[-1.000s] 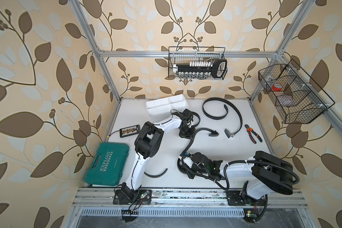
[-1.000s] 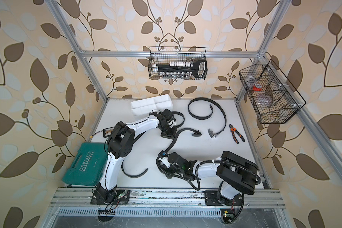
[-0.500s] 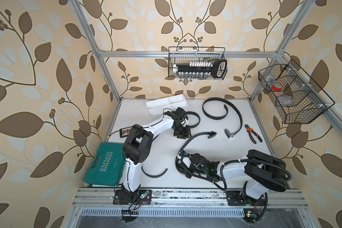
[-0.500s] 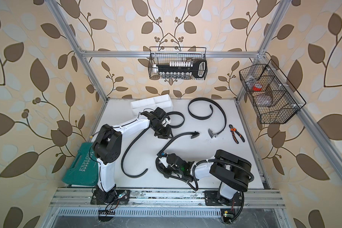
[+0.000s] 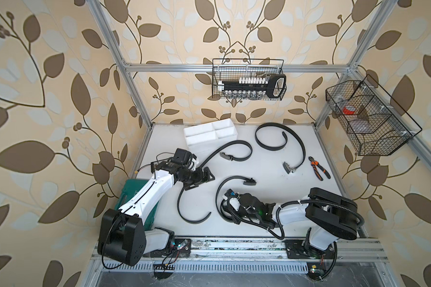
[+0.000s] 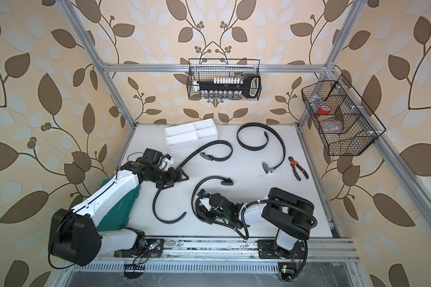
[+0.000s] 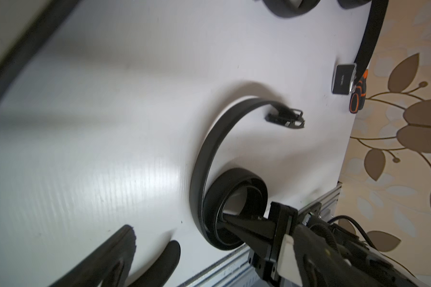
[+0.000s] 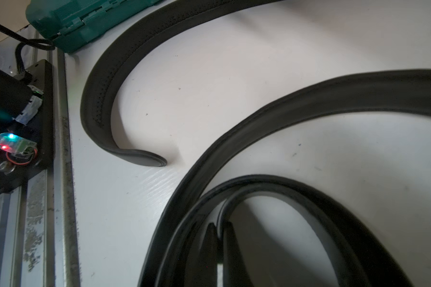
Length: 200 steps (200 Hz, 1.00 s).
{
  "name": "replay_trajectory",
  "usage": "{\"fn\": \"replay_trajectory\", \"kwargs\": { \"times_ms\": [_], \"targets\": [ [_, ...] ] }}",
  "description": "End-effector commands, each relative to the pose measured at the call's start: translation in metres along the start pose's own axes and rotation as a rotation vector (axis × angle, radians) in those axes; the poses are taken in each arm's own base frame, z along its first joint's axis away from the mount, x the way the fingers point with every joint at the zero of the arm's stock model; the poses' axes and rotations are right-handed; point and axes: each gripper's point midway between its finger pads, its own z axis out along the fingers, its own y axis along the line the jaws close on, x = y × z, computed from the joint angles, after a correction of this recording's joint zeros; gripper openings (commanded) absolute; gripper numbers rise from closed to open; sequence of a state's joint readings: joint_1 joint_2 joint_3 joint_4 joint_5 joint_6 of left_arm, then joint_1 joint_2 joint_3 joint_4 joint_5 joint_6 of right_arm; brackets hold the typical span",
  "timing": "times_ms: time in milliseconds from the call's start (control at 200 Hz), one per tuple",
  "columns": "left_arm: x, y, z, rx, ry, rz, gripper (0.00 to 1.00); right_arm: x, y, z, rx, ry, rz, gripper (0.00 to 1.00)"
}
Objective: Place the belts into the storage roll
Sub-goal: Roll the belt at the center of the board.
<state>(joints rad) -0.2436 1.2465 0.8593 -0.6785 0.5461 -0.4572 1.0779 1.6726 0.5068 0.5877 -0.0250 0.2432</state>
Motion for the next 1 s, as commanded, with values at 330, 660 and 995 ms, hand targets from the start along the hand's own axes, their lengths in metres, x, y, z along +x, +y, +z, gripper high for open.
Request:
{"fn": "replay_trajectory", "kwargs": {
  "times_ms": [330,660,995],
  "targets": [
    [0.058,-0.02,0.047,0.099,0.137,0.05,0.91,0.066,-0.013,-0.002,0.045,0.222,0.012,0.0],
    [0.061,-0.012,0.077,0.019,0.205,0.075,0.75,0.064,-0.013,-0.003,0.046,0.215,0.015,0.0],
    [0.077,-0.019,0.105,0.01,0.281,0.13,0.58,0.064,-0.013,-0.004,0.045,0.217,0.014,0.0]
  ]
}}
